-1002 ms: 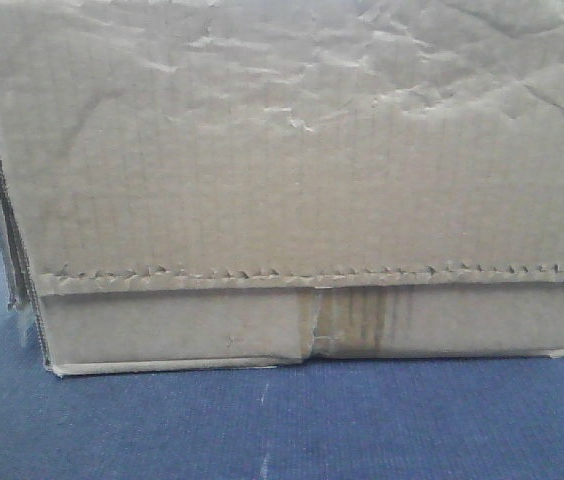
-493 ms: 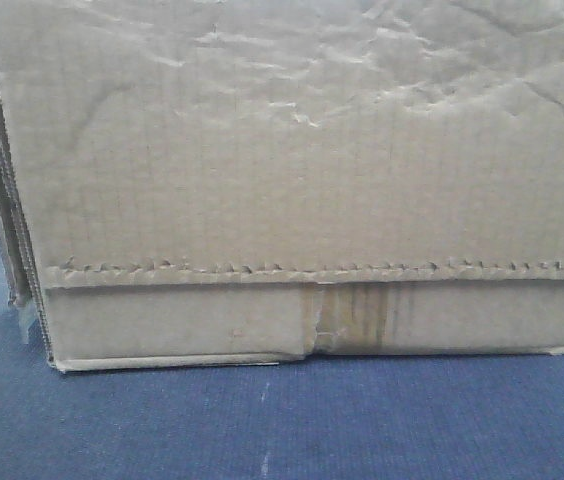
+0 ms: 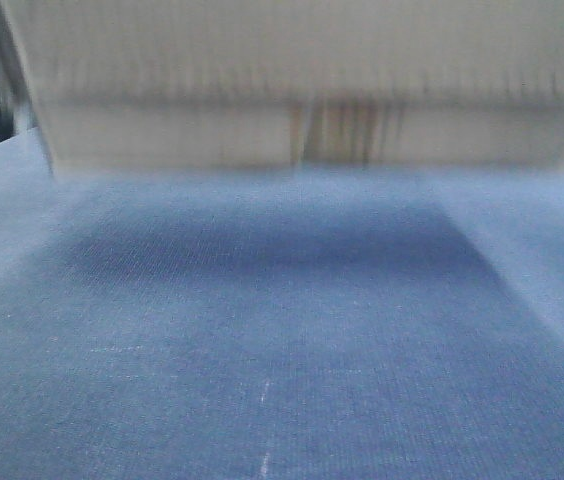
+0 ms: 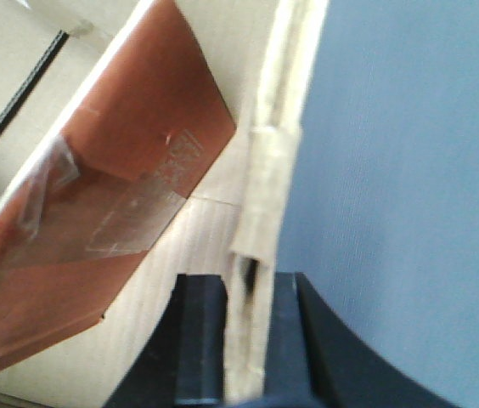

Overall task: Stack two boxes on right shelf middle
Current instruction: 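Lift the stacked boxes off the grey table with both grippers, then drive the base past the red table while holding the boxes, then turn the base toward the steel shelf rack with blue bins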

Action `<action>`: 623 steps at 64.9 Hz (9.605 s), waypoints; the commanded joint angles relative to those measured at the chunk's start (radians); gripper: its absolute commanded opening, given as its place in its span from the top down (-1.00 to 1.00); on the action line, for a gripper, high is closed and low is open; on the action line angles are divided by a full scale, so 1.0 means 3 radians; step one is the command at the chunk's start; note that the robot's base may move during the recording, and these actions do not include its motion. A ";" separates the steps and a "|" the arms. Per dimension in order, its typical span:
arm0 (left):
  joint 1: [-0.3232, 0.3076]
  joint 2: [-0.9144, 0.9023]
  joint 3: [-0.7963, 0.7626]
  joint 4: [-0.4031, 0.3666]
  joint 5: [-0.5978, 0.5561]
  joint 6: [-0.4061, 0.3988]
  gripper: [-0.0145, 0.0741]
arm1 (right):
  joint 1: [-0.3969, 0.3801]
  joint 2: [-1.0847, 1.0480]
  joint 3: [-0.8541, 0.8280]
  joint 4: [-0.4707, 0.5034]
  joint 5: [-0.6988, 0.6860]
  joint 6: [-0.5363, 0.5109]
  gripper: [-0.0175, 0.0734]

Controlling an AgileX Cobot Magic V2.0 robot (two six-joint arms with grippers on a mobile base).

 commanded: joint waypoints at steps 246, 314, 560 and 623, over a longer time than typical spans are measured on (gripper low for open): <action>0.0014 -0.0213 -0.0765 -0.0077 -0.0174 -0.0005 0.92 | -0.0025 -0.0094 -0.0569 0.0014 0.0062 -0.0040 0.95; 0.0014 -0.0213 -0.0765 -0.0077 -0.0174 -0.0005 0.92 | -0.0025 -0.0094 -0.0569 0.0014 0.0062 -0.0040 0.95; 0.0014 -0.0213 -0.0765 -0.0071 -0.0177 -0.0005 0.92 | -0.0025 -0.0094 -0.0569 0.0014 0.0062 -0.0040 0.95; 0.0014 -0.0213 -0.0765 -0.0071 -0.0177 -0.0005 0.92 | -0.0025 -0.0094 -0.0569 0.0014 0.0062 -0.0040 0.95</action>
